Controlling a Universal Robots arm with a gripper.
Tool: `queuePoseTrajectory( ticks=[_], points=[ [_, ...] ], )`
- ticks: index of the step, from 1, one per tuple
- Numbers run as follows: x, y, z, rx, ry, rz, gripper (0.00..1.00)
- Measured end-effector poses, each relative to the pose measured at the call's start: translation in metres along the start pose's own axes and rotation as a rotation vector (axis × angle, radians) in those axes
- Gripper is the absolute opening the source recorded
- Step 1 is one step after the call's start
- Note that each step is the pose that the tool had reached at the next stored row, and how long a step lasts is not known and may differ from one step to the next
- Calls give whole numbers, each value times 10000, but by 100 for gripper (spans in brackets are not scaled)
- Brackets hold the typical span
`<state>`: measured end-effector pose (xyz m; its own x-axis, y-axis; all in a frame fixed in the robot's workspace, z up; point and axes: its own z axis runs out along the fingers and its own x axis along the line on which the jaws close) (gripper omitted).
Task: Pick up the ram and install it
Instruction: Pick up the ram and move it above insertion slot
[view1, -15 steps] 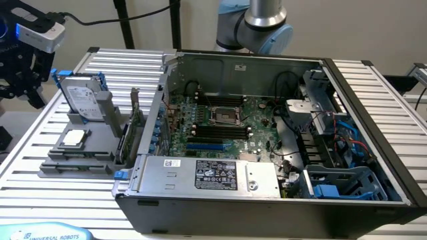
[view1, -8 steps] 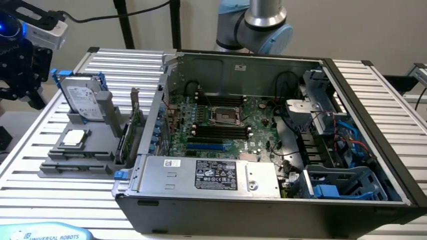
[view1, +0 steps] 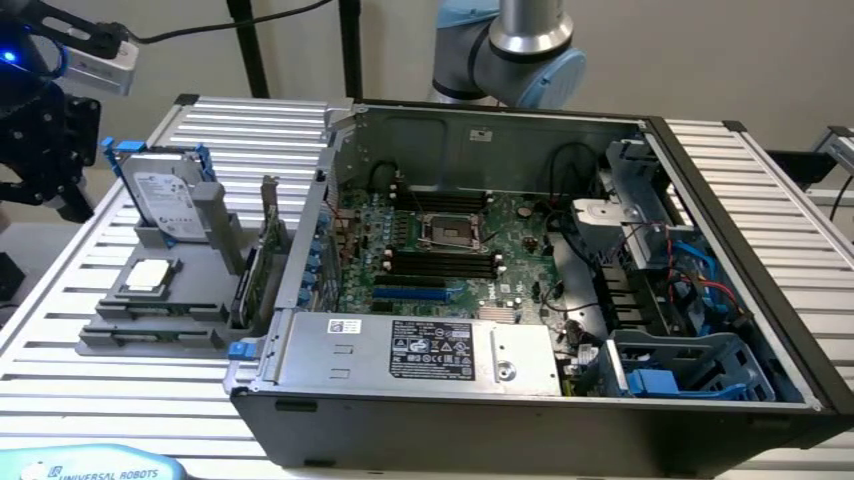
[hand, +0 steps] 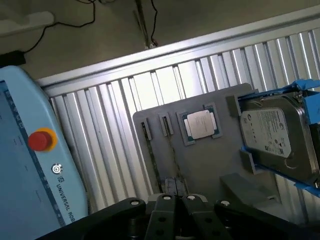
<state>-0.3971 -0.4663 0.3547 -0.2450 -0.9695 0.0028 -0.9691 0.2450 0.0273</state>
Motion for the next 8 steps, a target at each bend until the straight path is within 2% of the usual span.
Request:
queuePoseTrajectory(
  ticks=[4,8],
  points=[
    [0,-3,54,4,31,-722,11],
    [-5,-21,118,11,77,-1211,11]
  ],
)
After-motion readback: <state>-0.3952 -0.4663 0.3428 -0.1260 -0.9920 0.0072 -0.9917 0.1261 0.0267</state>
